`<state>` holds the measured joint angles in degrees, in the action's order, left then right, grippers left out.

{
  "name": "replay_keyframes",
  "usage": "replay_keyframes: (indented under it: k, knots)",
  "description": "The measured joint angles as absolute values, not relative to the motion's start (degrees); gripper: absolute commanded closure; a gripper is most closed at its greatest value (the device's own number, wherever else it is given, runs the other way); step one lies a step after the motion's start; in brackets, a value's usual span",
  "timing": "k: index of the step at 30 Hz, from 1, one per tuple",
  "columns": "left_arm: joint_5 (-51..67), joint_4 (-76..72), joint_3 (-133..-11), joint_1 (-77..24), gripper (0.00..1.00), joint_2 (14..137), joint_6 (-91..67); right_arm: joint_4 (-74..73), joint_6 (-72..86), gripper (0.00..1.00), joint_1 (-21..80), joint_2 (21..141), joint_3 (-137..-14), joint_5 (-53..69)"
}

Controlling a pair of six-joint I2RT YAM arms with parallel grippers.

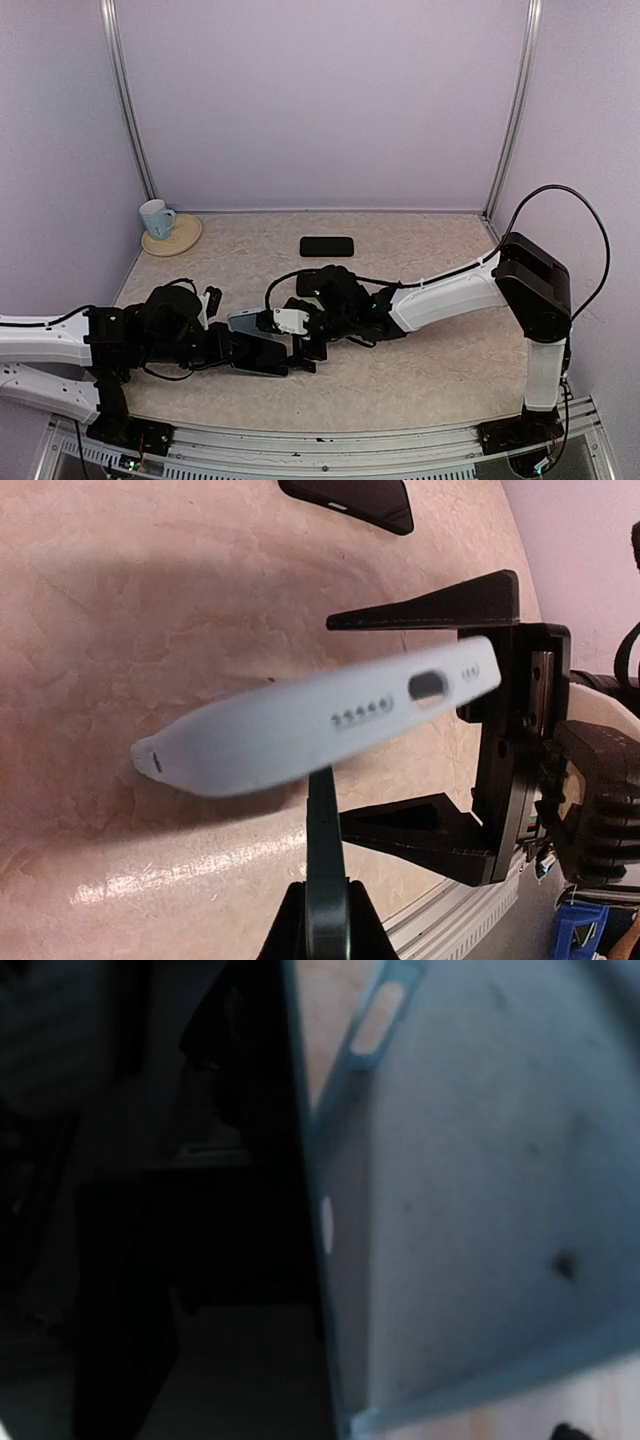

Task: Put the phone into the phone case
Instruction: Move the phone case to the center of the board.

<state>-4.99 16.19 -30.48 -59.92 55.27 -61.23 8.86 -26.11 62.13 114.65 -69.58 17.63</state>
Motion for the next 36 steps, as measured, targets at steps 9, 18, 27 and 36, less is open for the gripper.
replay_keyframes:
  k: [9, 18, 27, 36]
  knots:
    - [-8.82, 18.98, -31.99, -59.79, 1.0, 52.9, -58.3, 8.99, -25.87, 0.0, 62.0, 114.61, -69.23, 13.58]
    - [-12.56, 19.0, -35.46, -58.85, 1.0, 49.6, -55.9, 8.88, -21.37, 0.0, 61.58, 113.49, -68.71, 7.77]
    - [-23.42, 24.51, -37.98, -53.52, 1.0, 38.65, -56.6, 7.53, -11.33, 0.05, 62.41, 114.85, -72.07, 0.67]
    - [-27.27, 29.19, -37.98, -51.66, 1.0, 36.03, -57.58, 3.95, 0.93, 0.18, 63.55, 122.63, -84.16, -8.14]
